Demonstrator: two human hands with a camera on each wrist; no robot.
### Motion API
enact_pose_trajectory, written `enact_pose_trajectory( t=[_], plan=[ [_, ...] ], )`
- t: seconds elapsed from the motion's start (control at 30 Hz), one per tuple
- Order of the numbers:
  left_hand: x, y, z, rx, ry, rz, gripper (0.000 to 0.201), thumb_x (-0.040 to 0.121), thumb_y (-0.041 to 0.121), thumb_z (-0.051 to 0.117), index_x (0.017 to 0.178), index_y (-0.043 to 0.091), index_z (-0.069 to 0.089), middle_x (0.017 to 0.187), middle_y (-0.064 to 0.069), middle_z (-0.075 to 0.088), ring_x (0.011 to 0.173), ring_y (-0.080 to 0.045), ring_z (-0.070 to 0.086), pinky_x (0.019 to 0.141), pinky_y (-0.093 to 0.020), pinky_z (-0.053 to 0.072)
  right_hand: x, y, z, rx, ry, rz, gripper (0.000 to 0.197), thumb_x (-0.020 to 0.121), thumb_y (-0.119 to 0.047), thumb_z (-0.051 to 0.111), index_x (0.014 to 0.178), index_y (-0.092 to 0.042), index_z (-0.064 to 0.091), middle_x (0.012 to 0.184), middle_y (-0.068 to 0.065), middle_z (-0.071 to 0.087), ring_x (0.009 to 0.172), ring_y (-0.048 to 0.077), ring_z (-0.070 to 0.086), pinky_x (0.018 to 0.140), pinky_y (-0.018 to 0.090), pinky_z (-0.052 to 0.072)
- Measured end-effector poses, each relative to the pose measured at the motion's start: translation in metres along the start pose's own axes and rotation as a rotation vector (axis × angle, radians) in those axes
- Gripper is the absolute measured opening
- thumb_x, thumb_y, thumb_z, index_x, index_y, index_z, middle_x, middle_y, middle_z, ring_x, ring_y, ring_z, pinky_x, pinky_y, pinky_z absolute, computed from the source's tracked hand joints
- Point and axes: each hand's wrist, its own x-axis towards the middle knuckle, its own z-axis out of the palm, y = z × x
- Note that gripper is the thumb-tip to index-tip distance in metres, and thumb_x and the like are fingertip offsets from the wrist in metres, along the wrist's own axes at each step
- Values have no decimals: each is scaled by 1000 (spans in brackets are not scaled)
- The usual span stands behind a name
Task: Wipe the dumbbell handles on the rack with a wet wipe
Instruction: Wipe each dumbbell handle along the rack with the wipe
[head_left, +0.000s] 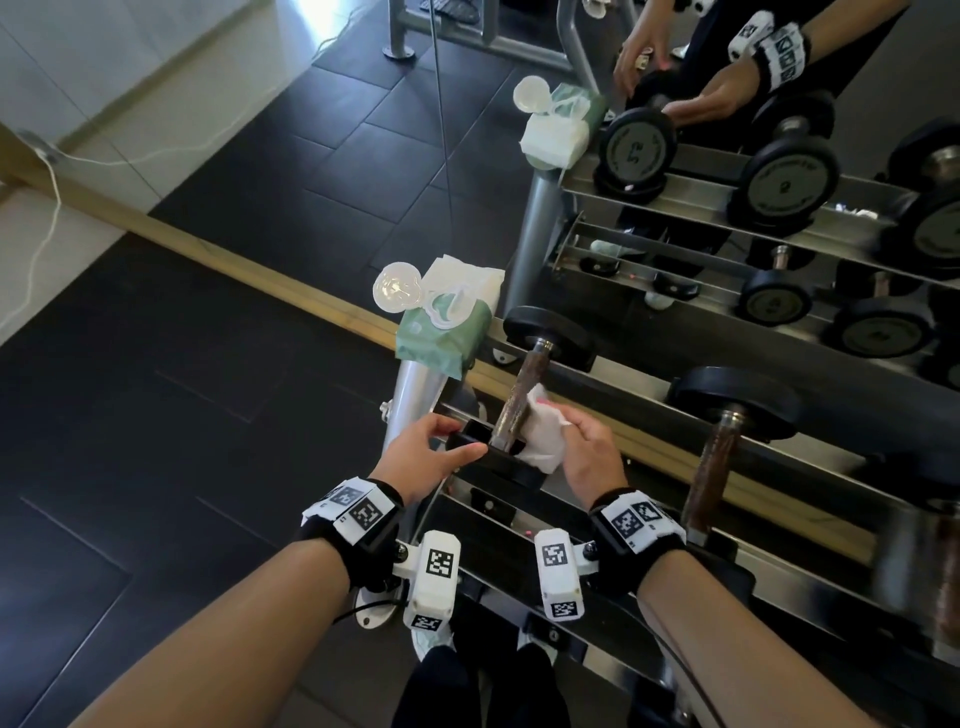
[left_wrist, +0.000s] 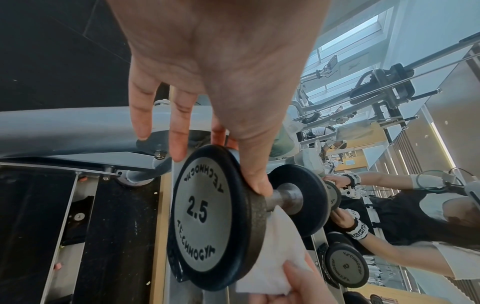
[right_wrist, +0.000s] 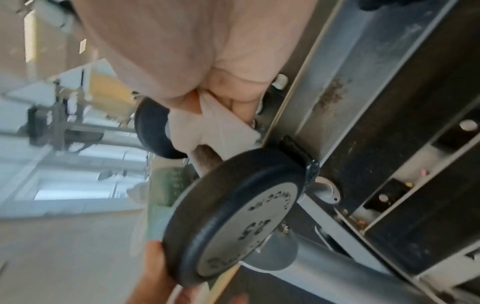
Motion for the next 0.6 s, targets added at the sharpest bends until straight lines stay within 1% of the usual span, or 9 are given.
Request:
enact_pose_trajectory(
  t=[0.03, 0.07, 0.13, 0.17, 0.27, 0.33, 0.47, 0.5, 0.6],
  plan=[
    [0, 0, 0, -3, 0, 1, 54, 75, 56, 76, 119, 32, 56, 121, 11, 61, 102, -18, 67, 83, -34, 53, 1, 2, -2, 35, 85, 12, 38, 100, -11, 43, 117, -31, 70, 110, 0, 70, 102, 20, 65, 86, 24, 54],
    [-1, 0, 0, -8, -1, 0, 53, 75, 56, 76, 119, 33, 56, 121, 11, 61, 101, -17, 67, 82, -33, 53, 5, 3, -3, 54, 166, 25, 40, 100, -12, 41, 122, -32, 67, 116, 3, 68, 104, 20, 64, 90, 26, 54],
    [-1, 0, 0, -17, -3, -7, 53, 75, 56, 76, 118, 34, 56, 121, 11, 61, 102, -17, 67, 83, -34, 54, 14, 2, 0, 42, 236, 40, 43, 101, -12, 38, 130, -33, 62, 132, 7, 61, 114, 20, 58, 107, 39, 46],
    [-1, -1, 0, -18, -2, -11, 52, 75, 56, 76, 119, 34, 56, 122, 12, 60, 104, -18, 66, 87, -36, 54, 19, 1, 4, 40, 211, 43, 45, 101, -12, 38, 132, -34, 61, 135, 7, 59, 115, 19, 56, 110, 42, 43],
    [-1, -1, 2, -38, 2, -22, 54, 76, 53, 77, 121, 31, 57, 124, 10, 60, 108, -22, 65, 92, -42, 52, 29, -3, 21, 155, 47, 49, 42, 99, -12, 46, 136, -30, 58, 128, 3, 63, 111, 18, 63, 100, 36, 52],
    [0, -1, 3, -54, 7, -27, 54, 77, 52, 77, 122, 30, 57, 125, 10, 60, 106, -22, 65, 89, -39, 53, 33, -3, 30, 244, 64, 62, 36, 97, -19, 56, 132, -24, 59, 119, 1, 67, 102, 13, 68, 85, 26, 56],
    [0, -2, 4, -29, 20, -20, 53, 78, 53, 76, 122, 31, 57, 124, 12, 61, 105, -20, 66, 93, -37, 53, 41, -5, 33, 219, 199, 78, 19, 98, -31, 58, 114, -22, 63, 114, 9, 69, 100, 23, 67, 93, 37, 55],
    [-1, -2, 4, -35, 19, -18, 54, 78, 53, 76, 123, 30, 57, 124, 11, 61, 103, -19, 66, 91, -36, 54, 43, -4, 32, 161, 212, 79, 21, 99, -29, 55, 118, -25, 61, 121, 8, 66, 104, 22, 65, 95, 36, 52],
    [-3, -1, 5, -74, 17, -13, 55, 79, 50, 76, 125, 27, 57, 124, 10, 61, 82, -11, 68, 66, -23, 49, 43, -1, 32, 99, 184, 74, 39, 104, -20, 44, 141, -25, 52, 145, 3, 52, 129, 21, 52, 113, 34, 37]
  ],
)
